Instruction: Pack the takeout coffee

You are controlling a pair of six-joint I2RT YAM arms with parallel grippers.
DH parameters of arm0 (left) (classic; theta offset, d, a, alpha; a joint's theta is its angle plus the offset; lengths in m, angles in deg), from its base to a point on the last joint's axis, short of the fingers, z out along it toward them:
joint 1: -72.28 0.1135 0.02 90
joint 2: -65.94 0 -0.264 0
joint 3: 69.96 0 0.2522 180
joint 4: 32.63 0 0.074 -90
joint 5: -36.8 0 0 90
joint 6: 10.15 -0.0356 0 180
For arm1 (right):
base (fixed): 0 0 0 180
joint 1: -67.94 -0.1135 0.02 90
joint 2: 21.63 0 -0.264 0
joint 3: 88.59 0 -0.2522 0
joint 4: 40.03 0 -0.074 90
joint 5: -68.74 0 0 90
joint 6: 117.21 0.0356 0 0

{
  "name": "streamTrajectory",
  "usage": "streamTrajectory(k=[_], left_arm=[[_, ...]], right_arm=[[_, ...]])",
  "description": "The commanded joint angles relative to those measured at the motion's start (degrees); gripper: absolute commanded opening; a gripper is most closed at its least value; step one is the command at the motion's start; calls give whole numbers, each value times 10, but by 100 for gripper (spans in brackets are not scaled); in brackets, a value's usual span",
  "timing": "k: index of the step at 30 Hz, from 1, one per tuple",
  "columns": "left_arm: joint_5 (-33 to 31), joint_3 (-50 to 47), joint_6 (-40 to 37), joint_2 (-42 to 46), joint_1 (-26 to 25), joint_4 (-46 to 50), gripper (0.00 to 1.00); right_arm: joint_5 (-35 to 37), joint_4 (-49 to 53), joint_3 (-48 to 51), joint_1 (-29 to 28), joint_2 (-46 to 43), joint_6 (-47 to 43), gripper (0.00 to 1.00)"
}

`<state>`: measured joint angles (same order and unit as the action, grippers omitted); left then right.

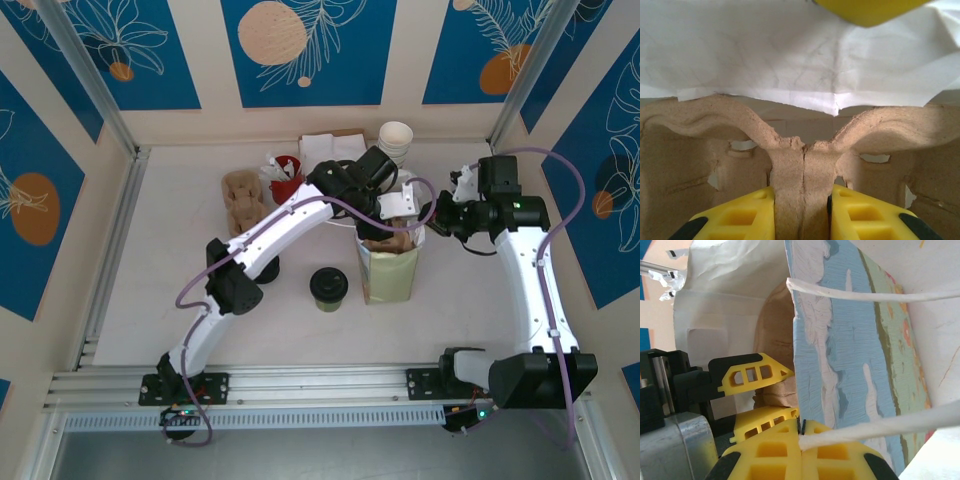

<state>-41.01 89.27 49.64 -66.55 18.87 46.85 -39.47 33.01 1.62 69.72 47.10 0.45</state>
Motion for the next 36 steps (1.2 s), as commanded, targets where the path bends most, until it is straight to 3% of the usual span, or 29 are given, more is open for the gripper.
streamTrajectory(k=[1, 13, 36], left_arm=[[-27, 4, -21, -10, -31, 40, 26], [-20, 5, -18, -44, -41, 38, 26], [-24, 5, -24, -69, -49, 32, 26]], right_arm=[[-83, -36, 1, 1, -25, 16, 0], [18, 39, -17, 4, -30, -54, 0], [157, 104, -91, -46, -24, -91, 0]])
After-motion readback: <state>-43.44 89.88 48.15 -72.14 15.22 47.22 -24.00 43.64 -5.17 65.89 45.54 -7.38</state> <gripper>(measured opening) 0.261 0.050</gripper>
